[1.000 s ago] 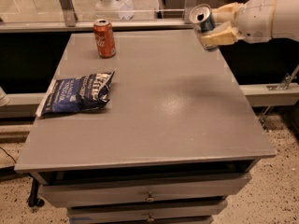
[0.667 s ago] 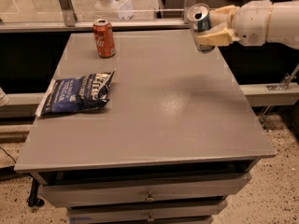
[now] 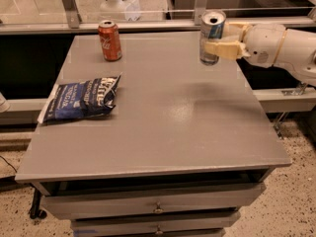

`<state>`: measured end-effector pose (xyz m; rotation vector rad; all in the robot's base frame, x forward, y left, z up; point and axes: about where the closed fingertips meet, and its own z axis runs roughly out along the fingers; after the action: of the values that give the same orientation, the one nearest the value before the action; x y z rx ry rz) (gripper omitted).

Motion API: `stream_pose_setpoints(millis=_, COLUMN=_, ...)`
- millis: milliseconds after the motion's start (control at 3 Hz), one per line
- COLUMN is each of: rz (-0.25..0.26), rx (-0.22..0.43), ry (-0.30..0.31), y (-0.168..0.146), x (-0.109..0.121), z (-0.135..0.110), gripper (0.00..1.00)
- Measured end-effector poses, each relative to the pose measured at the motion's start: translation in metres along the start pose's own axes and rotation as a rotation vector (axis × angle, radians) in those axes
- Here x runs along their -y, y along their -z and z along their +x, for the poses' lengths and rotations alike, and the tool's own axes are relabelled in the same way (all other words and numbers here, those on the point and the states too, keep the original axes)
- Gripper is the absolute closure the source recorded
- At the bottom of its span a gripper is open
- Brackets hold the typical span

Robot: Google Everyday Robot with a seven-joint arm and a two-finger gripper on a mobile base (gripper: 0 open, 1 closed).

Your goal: Place redbull can upright

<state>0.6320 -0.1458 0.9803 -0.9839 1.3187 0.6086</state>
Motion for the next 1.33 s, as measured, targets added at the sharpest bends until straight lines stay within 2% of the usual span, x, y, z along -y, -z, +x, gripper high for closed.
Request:
stream_pose_setpoints(millis=333, rz=-0.001, rx=0.012, ry=-0.075, y=0.007, x=-0.006, z=0.014, gripper=1.00)
stream_pose_setpoints(millis=667, rz=-0.015, rx=-0.011, ry=-0.125, y=0.017, x=-0.011, z=0.033, gripper=1.00)
stream_pose_setpoints(millis=1333, rz=-0.026, rx=-0.014, ry=-0.194, y=0.025, x=-0.015, z=0.062, gripper=1.00)
